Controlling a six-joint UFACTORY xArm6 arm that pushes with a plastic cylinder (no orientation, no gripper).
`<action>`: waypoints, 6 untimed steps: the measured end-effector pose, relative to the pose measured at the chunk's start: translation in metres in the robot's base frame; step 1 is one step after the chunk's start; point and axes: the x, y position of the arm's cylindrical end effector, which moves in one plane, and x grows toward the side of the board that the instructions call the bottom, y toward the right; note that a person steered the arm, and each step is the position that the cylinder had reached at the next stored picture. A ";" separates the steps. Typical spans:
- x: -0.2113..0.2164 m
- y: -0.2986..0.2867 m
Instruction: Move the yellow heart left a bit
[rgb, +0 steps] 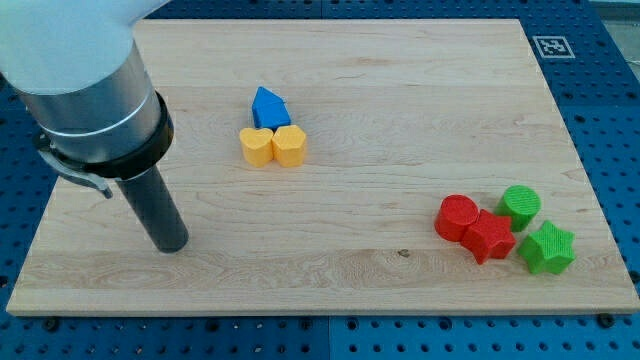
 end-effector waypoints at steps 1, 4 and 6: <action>0.000 0.000; -0.054 0.075; -0.070 0.095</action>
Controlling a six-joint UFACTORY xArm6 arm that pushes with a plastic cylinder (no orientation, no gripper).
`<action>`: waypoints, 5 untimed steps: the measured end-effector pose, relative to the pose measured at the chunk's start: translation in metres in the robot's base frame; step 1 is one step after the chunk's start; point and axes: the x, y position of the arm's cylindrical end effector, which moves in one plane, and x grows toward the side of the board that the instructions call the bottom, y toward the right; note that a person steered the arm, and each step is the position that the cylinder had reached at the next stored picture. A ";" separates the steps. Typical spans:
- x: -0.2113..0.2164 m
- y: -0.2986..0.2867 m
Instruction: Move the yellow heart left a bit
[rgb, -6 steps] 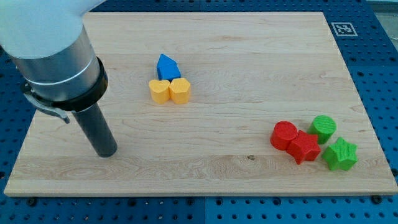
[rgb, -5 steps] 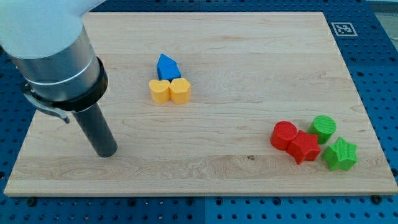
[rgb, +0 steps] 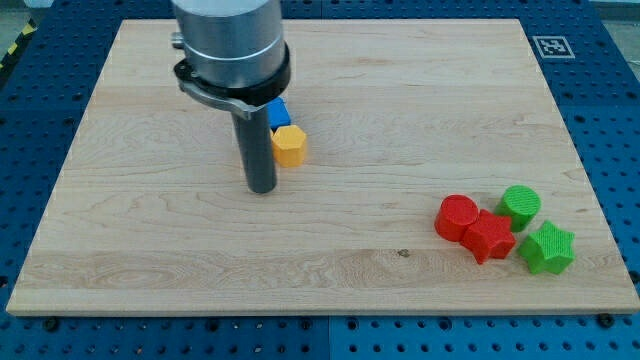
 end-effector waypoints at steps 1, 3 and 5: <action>0.000 0.055; -0.049 0.090; -0.071 0.087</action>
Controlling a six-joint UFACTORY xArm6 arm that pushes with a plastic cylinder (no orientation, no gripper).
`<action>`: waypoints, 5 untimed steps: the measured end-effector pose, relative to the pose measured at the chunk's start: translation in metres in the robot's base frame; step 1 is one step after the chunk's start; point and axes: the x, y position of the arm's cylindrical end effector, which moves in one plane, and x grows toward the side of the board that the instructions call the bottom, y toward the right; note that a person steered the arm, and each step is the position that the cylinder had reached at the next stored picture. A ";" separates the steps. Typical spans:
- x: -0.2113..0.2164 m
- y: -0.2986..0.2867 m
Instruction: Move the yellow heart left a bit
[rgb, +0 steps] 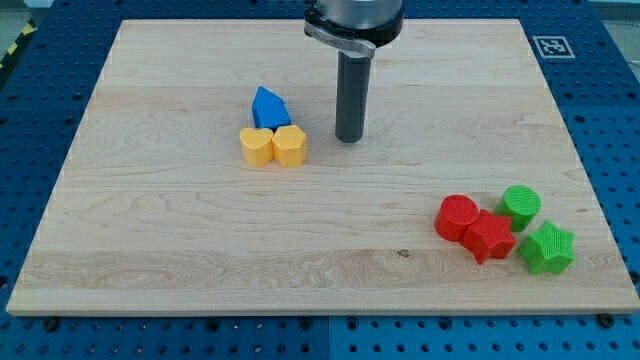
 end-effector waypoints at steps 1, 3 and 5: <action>0.000 -0.029; 0.000 -0.048; 0.000 -0.100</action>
